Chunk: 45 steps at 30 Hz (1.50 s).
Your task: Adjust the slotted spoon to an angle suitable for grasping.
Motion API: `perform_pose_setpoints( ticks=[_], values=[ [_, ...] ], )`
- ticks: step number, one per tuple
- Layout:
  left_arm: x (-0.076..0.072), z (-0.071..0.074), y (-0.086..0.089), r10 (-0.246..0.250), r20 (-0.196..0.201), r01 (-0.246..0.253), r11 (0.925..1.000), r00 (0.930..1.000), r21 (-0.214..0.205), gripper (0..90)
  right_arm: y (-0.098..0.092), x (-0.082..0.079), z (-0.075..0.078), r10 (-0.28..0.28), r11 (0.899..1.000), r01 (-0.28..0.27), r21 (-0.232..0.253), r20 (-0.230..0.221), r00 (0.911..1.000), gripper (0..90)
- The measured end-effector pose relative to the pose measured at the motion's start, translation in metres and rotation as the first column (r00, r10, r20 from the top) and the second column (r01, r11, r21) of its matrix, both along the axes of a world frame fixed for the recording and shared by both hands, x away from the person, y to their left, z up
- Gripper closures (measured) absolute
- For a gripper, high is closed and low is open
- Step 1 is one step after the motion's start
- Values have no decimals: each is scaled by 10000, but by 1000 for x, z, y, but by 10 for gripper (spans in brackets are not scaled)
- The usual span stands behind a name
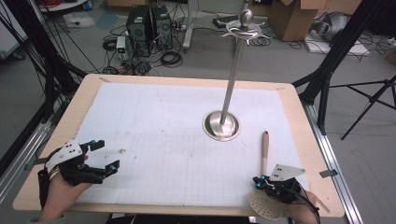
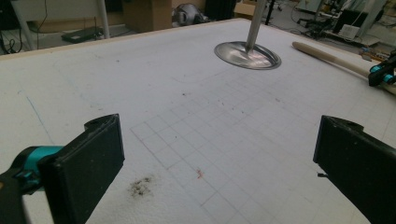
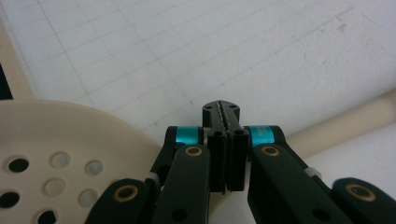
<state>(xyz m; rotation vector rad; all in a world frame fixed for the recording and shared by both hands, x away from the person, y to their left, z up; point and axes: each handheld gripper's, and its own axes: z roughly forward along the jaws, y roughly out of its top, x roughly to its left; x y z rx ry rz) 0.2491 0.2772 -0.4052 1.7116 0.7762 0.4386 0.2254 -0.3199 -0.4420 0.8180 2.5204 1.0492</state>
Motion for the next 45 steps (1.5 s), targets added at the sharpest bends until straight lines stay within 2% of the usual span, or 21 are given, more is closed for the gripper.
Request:
perform_pose_setpoints(
  ticks=[11,15,16,19,22,23,24,27,29,31,33,36,37,45],
  values=[
    [2,-1,-4,-126,5,126,9998,9999,125,22,-21,-7,3,-395,9990,391,-228,-195,9990,900],
    [2,0,-5,-133,-14,133,9999,9999,109,22,-21,-7,4,-438,9985,429,-340,-267,9987,900],
    [2,0,-5,-145,-21,146,9998,9999,118,22,-21,-7,6,-332,9988,326,-356,-166,9993,900],
    [2,-1,-5,-126,-33,127,9998,9999,157,22,-24,-7,16,-237,9995,231,218,252,9994,900],
    [3,-2,-6,-149,-58,150,9997,9999,186,22,-32,-3,30,-723,9947,683,766,509,9961,900],
    [3,-2,-6,-143,-53,144,9997,9999,184,22,-34,1,33,-952,9914,905,949,466,9944,900],
    [2,-2,-6,-129,-59,130,9998,9999,174,22,-37,4,35,-1098,9895,1054,994,405,9931,900],
    [2,-2,-6,-124,-42,125,9998,9999,144,22,-40,14,39,-1476,9873,1436,675,573,9874,900],
    [2,-2,-5,-117,-60,118,9998,9999,153,22,-42,22,37,-1581,9870,1557,404,653,9853,900],
    [2,-1,-4,-113,-31,114,9998,9999,141,22,-44,30,32,-1497,9885,1487,288,406,9879,898],
    [2,-1,-3,-88,-13,88,9999,10000,130,22,-46,37,25,-1381,9904,1377,128,390,9897,898],
    [1,-2,-2,-36,-52,37,9999,10000,93,22,-49,44,14,-1435,9896,1430,172,378,9889,899],
    [1,-2,-1,-30,-21,30,9999,10000,128,22,-51,45,13,-1444,9891,1429,351,462,9884,900],
    [-4,-2,1,65,-42,-64,9998,10000,195,22,-63,51,7,-1891,9809,1875,525,275,9816,900]
  ],
)
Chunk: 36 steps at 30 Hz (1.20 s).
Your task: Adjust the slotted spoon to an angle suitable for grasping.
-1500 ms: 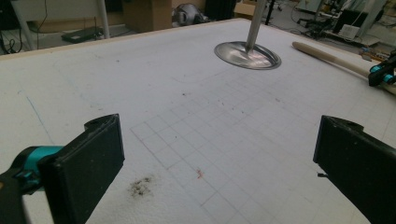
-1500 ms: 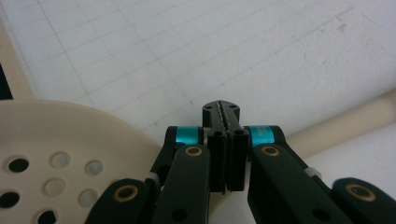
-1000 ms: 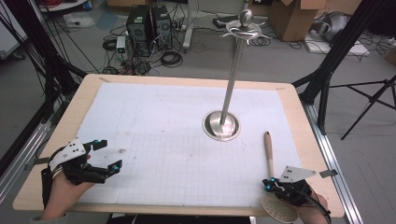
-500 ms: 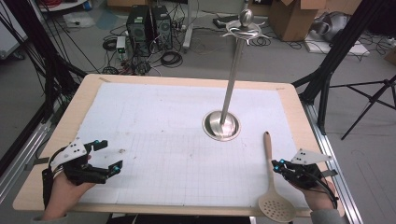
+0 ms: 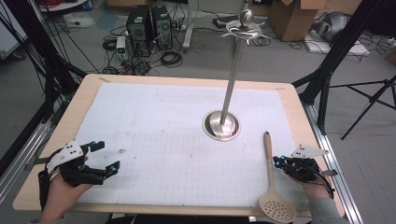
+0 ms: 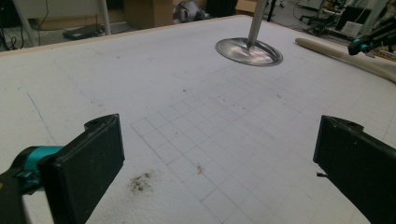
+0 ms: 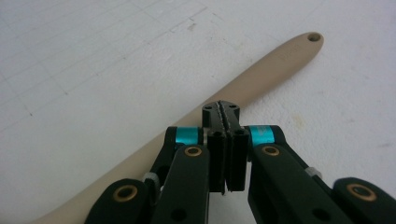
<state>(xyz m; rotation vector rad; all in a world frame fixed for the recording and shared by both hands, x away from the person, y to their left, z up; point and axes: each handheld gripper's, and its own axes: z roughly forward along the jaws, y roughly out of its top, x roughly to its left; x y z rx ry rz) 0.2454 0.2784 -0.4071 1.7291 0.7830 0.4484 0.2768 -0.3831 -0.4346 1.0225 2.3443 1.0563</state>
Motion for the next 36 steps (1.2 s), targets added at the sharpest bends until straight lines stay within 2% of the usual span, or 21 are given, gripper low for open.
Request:
perform_pose_setpoints(
  ticks=[3,4,9,13,17,22,29,32,36],
  values=[
    [-1,0,1,75,-24,-75,10000,10000,-14,22,-1,3,-2,23,9999,-21,104,-163,9999,900],
    [-2,0,1,78,-17,-78,10000,10000,8,22,1,5,-2,121,9999,-118,103,-278,9995,900],
    [-4,0,4,179,3,-179,9998,9998,21,22,8,11,-4,589,9982,-585,150,-282,9979,900],
    [-6,-1,5,250,-4,-250,9997,9997,-4,22,17,16,-5,1101,9938,-1095,169,-367,9932,900],
    [-7,-1,7,297,-1,-297,9996,9996,20,22,22,19,-4,1363,9906,-1358,141,-474,9895,900],
    [-8,-1,8,335,-25,-335,9994,9994,45,22,30,21,-5,2140,9768,-2126,272,-668,9745,900],
    [-8,-2,8,357,-36,-357,9993,9994,53,23,38,23,-2,2598,9653,-2612,-7,-1019,9603,900],
    [-8,-1,8,346,-24,-346,9994,9994,63,23,40,24,-1,2434,9692,-2460,-105,-1110,9636,900],
    [-8,-1,9,375,-12,-375,9993,9993,35,23,41,26,8,1948,9802,-1974,-169,-998,9758,900]
  ],
)
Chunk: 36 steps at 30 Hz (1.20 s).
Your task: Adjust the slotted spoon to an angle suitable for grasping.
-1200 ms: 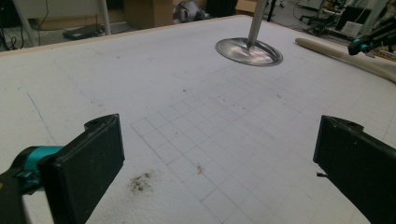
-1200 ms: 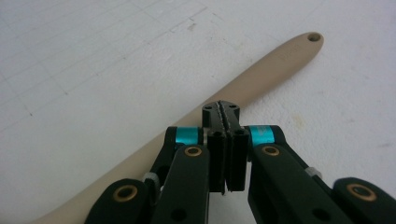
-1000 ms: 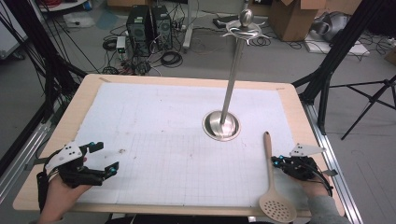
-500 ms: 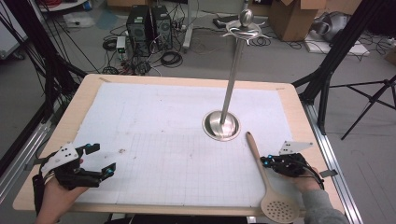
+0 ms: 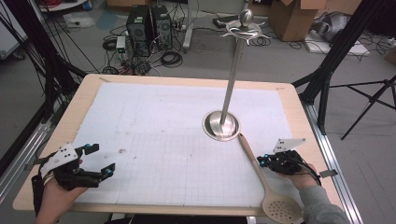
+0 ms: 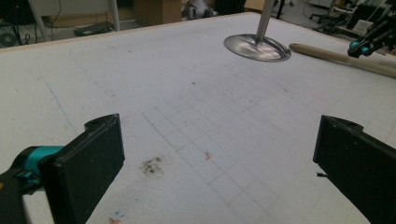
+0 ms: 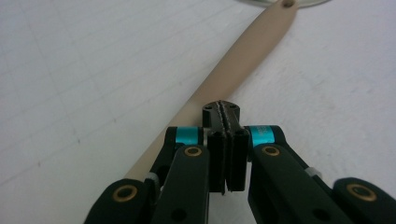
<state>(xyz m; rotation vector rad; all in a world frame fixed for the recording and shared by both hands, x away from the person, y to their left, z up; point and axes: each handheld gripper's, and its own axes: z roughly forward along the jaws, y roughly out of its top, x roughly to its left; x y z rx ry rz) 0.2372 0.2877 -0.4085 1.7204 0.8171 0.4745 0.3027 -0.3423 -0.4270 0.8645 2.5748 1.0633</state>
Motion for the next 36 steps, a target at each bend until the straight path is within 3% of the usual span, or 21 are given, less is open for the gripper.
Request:
perform_pose_setpoints(
  ticks=[3,6,11,14,18,28,32,36],
  values=[
    [0,0,0,-6,1,6,10000,10000,-1,23,0,2,9,-393,9992,393,31,169,9991,900],
    [0,0,0,-13,-6,13,10000,10000,27,23,5,5,12,-363,9993,363,22,123,9993,900],
    [0,0,0,-25,12,25,10000,10000,7,23,15,9,2,-225,9947,216,-1002,-84,9997,900],
    [-1,0,1,12,-14,-12,10000,10000,-21,23,16,12,-4,-203,9969,185,-764,-225,9995,899],
    [-1,0,0,13,-14,-13,10000,10000,-27,23,17,15,-5,266,9987,-283,-423,-389,9989,899],
    [-3,-1,1,52,-44,-52,10000,10000,35,23,27,20,-8,1341,9909,-1343,-117,-220,9907,900],
    [-5,-1,2,77,-33,-76,10000,10000,23,23,32,21,-6,1601,9861,-1608,-416,-195,9869,900],
    [-6,-1,3,101,-34,-101,9999,9999,62,23,43,22,-3,2088,9757,-2100,-625,-253,9776,900]
  ],
)
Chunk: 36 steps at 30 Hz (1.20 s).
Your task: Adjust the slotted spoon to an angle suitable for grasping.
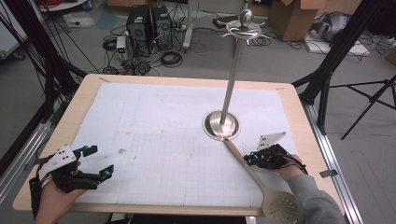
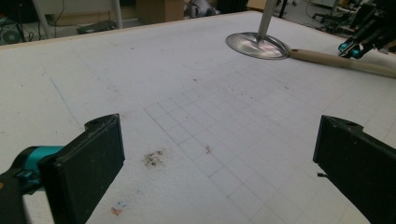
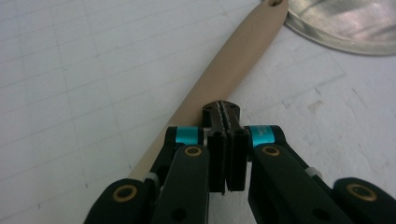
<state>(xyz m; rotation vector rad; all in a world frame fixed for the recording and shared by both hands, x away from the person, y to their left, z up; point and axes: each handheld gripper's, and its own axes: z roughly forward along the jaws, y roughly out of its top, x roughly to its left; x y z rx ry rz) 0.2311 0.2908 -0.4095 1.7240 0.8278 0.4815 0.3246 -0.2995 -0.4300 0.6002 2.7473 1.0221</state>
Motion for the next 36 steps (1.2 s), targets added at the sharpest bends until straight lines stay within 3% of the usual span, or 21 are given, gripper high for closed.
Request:
perform_pose_setpoints(
  ticks=[5,9,14,19,24,28,36],
  values=[
    [-2,1,2,44,64,-44,10000,10000,-36,23,3,1,1,-35,9998,36,-183,55,10000,900],
    [-2,0,1,63,-21,-63,10000,10000,-32,23,-7,-2,8,-306,9995,306,18,172,9994,899],
    [-1,0,0,28,-14,-28,10000,10000,54,23,-13,-13,21,-415,9988,408,277,246,9988,899],
    [-1,-1,0,34,-21,-34,9999,10000,100,23,-10,-30,32,-170,9998,164,151,366,9992,899],
    [-1,0,1,42,11,-42,10000,10000,60,23,-4,-43,34,90,10000,-90,37,51,9999,899],
    [-1,1,1,48,23,-48,10000,10000,39,23,-2,-49,30,-191,9998,192,32,-434,9989,899],
    [0,0,-1,32,10,-32,10000,10000,50,23,-4,-58,19,-222,9995,195,-261,-1111,9936,899]
  ],
)
